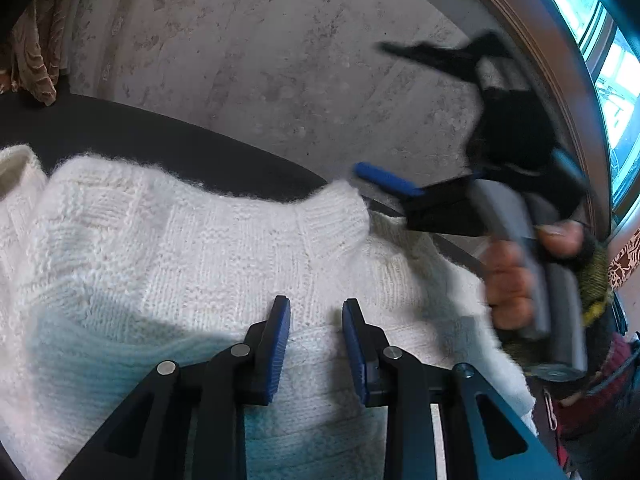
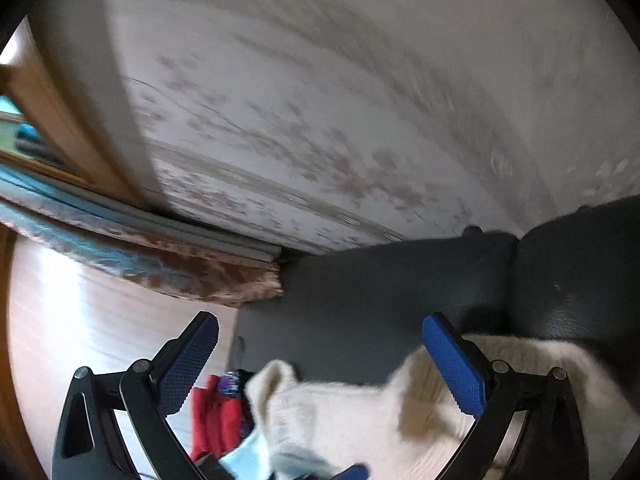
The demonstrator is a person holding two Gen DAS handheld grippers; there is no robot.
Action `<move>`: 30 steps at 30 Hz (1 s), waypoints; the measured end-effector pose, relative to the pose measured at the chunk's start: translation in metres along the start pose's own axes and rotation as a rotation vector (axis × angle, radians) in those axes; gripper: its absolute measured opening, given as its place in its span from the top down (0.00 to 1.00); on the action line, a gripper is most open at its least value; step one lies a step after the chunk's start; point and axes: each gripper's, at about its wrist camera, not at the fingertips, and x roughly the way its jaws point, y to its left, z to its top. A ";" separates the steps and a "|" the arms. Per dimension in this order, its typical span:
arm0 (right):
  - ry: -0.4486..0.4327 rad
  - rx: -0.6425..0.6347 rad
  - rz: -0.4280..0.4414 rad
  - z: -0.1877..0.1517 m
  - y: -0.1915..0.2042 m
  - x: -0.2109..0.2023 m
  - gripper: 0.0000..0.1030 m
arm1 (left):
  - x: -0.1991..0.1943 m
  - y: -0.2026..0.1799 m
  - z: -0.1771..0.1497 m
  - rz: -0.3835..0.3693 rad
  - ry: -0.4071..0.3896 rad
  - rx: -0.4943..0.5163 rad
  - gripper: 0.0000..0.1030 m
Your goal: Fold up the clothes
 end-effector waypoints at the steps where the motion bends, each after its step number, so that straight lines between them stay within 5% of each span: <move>1: -0.006 -0.021 -0.005 -0.004 0.005 -0.009 0.00 | 0.000 0.000 0.000 -0.001 0.000 -0.002 0.73; 5: 0.027 -0.068 -0.018 -0.044 0.011 -0.047 0.00 | -0.001 0.000 0.001 0.000 0.000 -0.003 0.73; 10: -0.089 -0.197 -0.389 -0.117 -0.008 -0.099 0.00 | -0.003 -0.003 0.001 0.002 0.009 0.005 0.74; 13: -0.154 -0.282 -0.455 -0.145 -0.024 -0.114 0.00 | -0.009 -0.009 0.001 0.039 0.028 0.031 0.73; 20: -0.147 -0.366 -0.500 -0.153 -0.025 -0.106 0.00 | -0.095 -0.034 -0.050 0.190 -0.035 0.231 0.67; 28: -0.162 -0.353 -0.460 -0.153 -0.026 -0.110 0.00 | -0.174 0.008 -0.097 0.491 0.023 0.362 0.64; 30: -0.165 -0.348 -0.449 -0.153 -0.027 -0.112 0.00 | -0.181 0.011 -0.101 0.595 0.038 0.461 0.63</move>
